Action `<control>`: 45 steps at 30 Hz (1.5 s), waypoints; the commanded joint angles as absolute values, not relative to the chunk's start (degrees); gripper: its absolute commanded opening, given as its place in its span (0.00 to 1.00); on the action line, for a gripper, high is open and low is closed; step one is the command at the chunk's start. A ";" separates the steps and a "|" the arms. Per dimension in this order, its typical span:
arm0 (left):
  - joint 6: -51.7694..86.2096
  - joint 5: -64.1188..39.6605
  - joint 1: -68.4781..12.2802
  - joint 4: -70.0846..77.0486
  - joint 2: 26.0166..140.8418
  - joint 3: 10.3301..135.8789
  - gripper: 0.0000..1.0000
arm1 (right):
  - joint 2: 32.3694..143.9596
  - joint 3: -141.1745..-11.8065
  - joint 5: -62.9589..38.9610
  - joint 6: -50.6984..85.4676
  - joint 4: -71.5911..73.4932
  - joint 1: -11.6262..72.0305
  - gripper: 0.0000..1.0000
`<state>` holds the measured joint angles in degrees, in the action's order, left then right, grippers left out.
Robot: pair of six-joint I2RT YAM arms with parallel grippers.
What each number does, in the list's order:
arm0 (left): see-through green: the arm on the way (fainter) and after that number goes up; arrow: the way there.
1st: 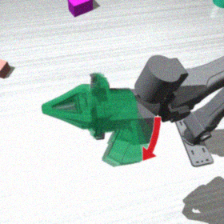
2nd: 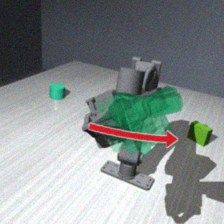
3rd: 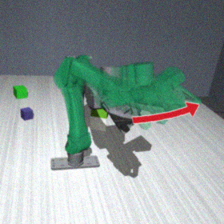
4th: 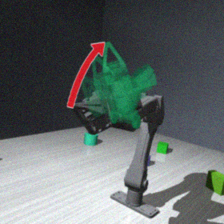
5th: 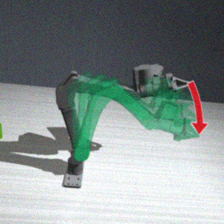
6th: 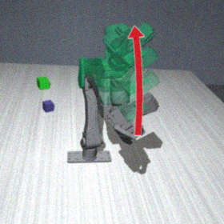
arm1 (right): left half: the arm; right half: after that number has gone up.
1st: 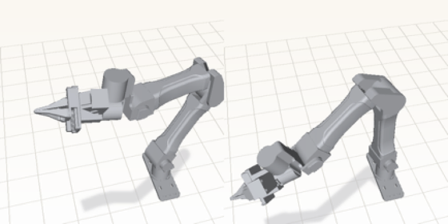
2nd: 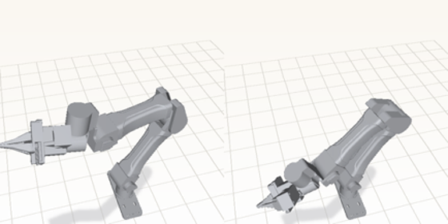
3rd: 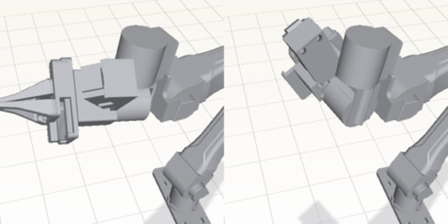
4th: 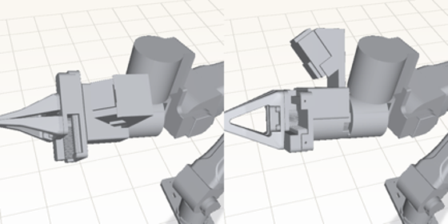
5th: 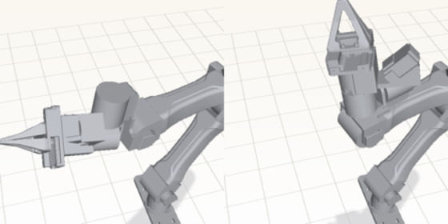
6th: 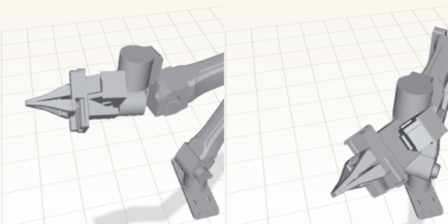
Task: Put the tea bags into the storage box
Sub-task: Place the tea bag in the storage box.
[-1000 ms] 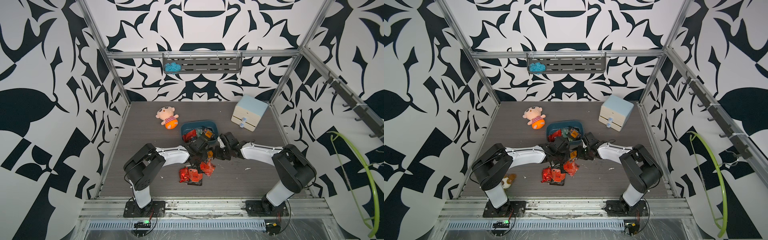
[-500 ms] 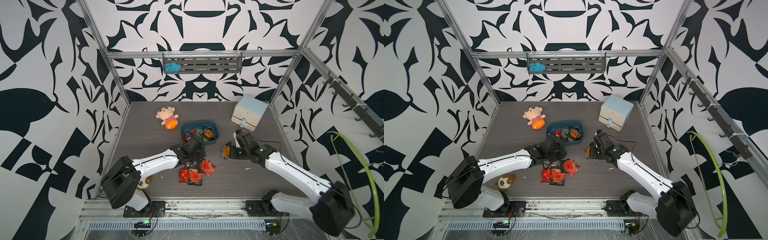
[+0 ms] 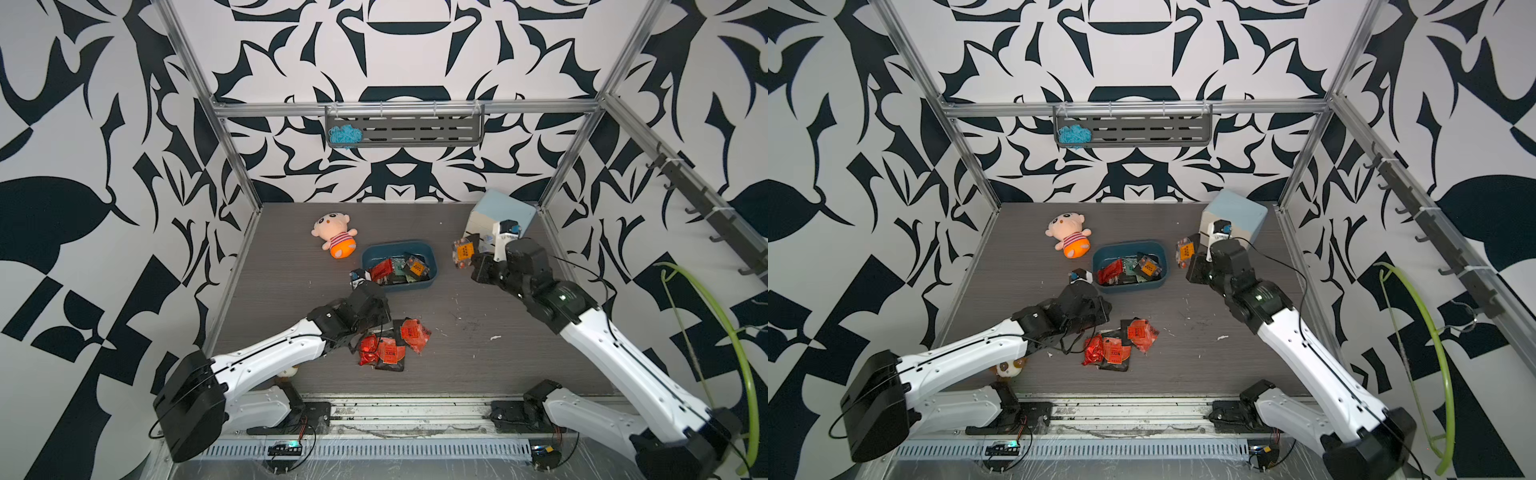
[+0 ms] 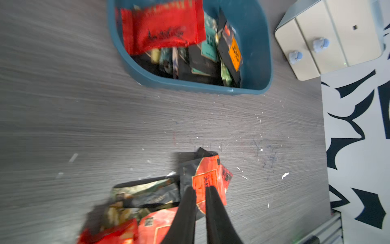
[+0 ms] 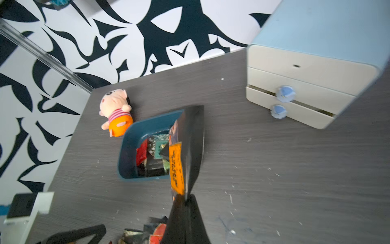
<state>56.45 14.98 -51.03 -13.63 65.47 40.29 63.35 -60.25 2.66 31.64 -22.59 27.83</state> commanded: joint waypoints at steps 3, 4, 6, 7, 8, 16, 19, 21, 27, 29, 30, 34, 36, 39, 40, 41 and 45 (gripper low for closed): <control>52.89 21.73 -50.63 -17.42 58.07 36.64 0.21 | 76.84 -66.92 -3.75 34.81 -17.83 27.95 0.00; 52.91 22.39 -50.54 -17.93 57.07 36.12 0.21 | 79.14 -67.60 -4.07 35.05 -17.68 27.93 0.00; 52.93 23.30 -50.30 -18.45 55.06 35.10 0.22 | 84.76 -69.40 -5.57 35.68 -17.70 27.97 0.00; 52.97 23.55 -50.19 -18.54 54.41 34.82 0.23 | 87.04 -70.39 -6.55 35.77 -17.87 28.00 0.00; 53.00 23.72 -50.02 -18.80 53.78 34.64 0.23 | 89.67 -71.69 -7.93 35.75 -18.22 28.20 0.00; 52.76 23.26 -49.49 -20.20 54.15 35.27 0.23 | 102.87 -79.37 -12.78 36.22 -21.41 28.65 0.00; 52.48 22.28 -49.48 -20.03 55.28 35.77 0.23 | 104.52 -80.37 -13.71 36.47 -21.18 28.65 0.00; 51.93 20.76 -49.49 -18.92 55.85 35.93 0.23 | 105.35 -80.97 -13.93 36.46 -21.59 28.65 0.00; 50.84 17.42 -49.48 -17.56 56.90 36.13 0.28 | 105.61 -81.41 -13.24 35.09 -24.09 28.59 0.18; 50.77 15.33 -49.48 -15.82 57.06 36.01 0.43 | 104.60 -81.47 -11.91 33.63 -26.60 28.58 0.24; 50.67 14.16 -49.49 -14.78 57.23 35.95 0.49 | 103.84 -81.37 -10.95 32.84 -27.90 28.49 0.27; 50.89 11.61 -49.48 -14.34 58.05 37.45 0.66 | 98.36 -80.33 -5.88 29.20 -33.31 28.47 0.35; 51.43 11.13 -49.48 -14.94 58.28 38.01 0.66 | 94.30 -78.81 -3.02 27.48 -35.55 28.43 0.36; 52.20 9.56 -49.57 -14.15 57.79 37.67 0.66 | 86.90 -75.67 0.16 25.25 -37.98 28.43 0.35; 52.61 9.14 -49.57 -13.81 57.41 37.33 0.66 | 83.85 -74.54 0.67 24.74 -38.44 28.41 0.33; 52.99 8.89 -49.57 -13.40 56.94 36.87 0.66 | 80.19 -73.27 0.66 24.23 -38.58 28.47 0.32; 54.21 8.85 -50.65 -11.75 54.92 35.22 0.66 | 64.19 -64.01 -2.12 24.33 -32.33 28.46 0.33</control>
